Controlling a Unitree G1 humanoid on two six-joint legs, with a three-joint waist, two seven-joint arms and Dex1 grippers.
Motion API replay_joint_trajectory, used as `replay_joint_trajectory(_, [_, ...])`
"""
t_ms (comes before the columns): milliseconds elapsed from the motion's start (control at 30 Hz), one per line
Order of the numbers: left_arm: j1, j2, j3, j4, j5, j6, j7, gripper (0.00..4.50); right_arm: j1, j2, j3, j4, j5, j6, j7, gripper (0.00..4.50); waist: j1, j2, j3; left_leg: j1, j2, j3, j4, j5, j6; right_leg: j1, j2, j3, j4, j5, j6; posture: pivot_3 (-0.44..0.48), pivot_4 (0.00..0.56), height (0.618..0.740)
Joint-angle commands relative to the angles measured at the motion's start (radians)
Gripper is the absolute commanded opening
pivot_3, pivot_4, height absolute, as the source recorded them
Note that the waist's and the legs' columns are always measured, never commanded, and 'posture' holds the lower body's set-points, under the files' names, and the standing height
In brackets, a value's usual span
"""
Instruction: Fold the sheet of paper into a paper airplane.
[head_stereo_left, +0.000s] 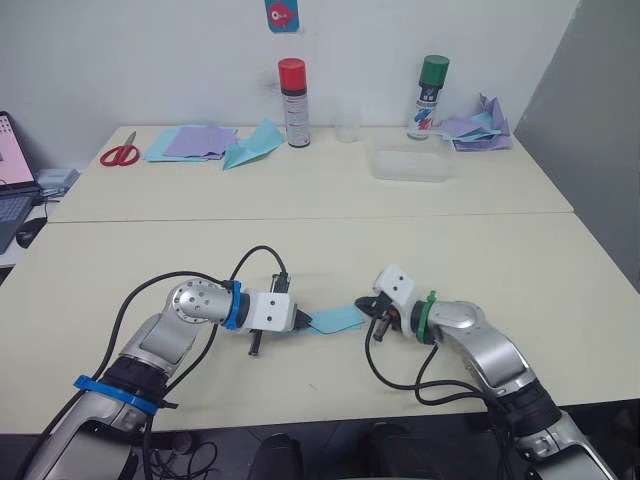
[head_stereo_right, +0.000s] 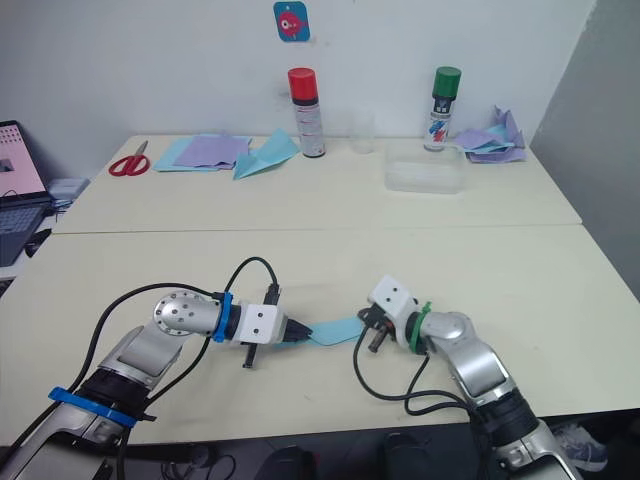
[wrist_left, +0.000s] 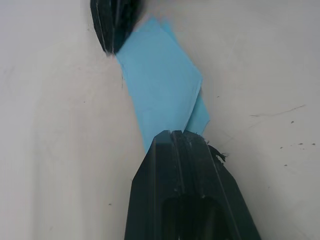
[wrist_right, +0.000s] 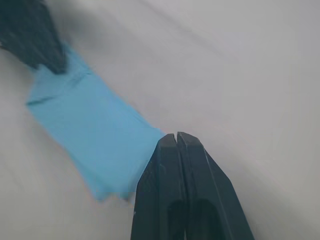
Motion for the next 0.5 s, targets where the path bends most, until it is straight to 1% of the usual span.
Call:
replay_joint_trajectory(33, [0.037, 0.027, -0.044, 0.054, 0.062, 0.019, -0.035, 0.03, 0.042, -0.042, -0.03, 0.053, -0.025, 0.088, -0.037, 0.0, 0.001, 0.0, -0.001, 0.0, 0.0, 0.0, 0.0, 0.0, 0.0, 0.0, 0.0, 0.0, 0.0, 0.0, 0.0, 0.0, 0.15, 0.74])
replay_joint_trajectory(167, [0.039, 0.027, -0.044, 0.053, 0.063, 0.018, -0.034, 0.03, 0.047, -0.053, -0.046, 0.005, -0.006, 0.029, -0.017, 0.0, 0.005, 0.0, -0.002, 0.0, -0.001, 0.0, 0.0, 0.0, 0.0, 0.0, -0.001, 0.0, 0.0, 0.0, 0.0, 0.0, 0.15, 0.74])
replay_joint_trajectory(300, [0.042, 0.028, -0.044, 0.05, 0.063, 0.018, -0.033, 0.03, 0.029, -0.001, -0.109, -0.056, 0.08, -0.045, -0.002, 0.0, 0.005, 0.001, -0.001, -0.001, -0.001, 0.0, 0.0, 0.0, 0.0, -0.001, -0.001, 0.001, -0.001, 0.0, 0.0, 0.0, 0.15, 0.74])
replay_joint_trajectory(400, [0.046, 0.029, -0.044, 0.046, 0.063, 0.019, -0.032, 0.03, 0.021, 0.0, -0.07, -0.084, 0.081, -0.073, 0.038, 0.0, 0.004, 0.002, 0.0, -0.001, 0.0, 0.0, -0.001, 0.0, 0.0, -0.001, 0.0, 0.001, -0.001, 0.0, 0.0, 0.0, 0.15, 0.74])
replay_joint_trajectory(500, [0.049, 0.028, -0.044, 0.044, 0.064, 0.018, -0.03, 0.03, 0.01, 0.025, -0.011, -0.069, 0.054, -0.08, 0.041, 0.0, 0.002, 0.003, 0.0, 0.0, 0.0, 0.0, -0.002, 0.0, 0.0, -0.001, 0.0, 0.0, -0.001, 0.0, 0.0, 0.0, 0.15, 0.74])
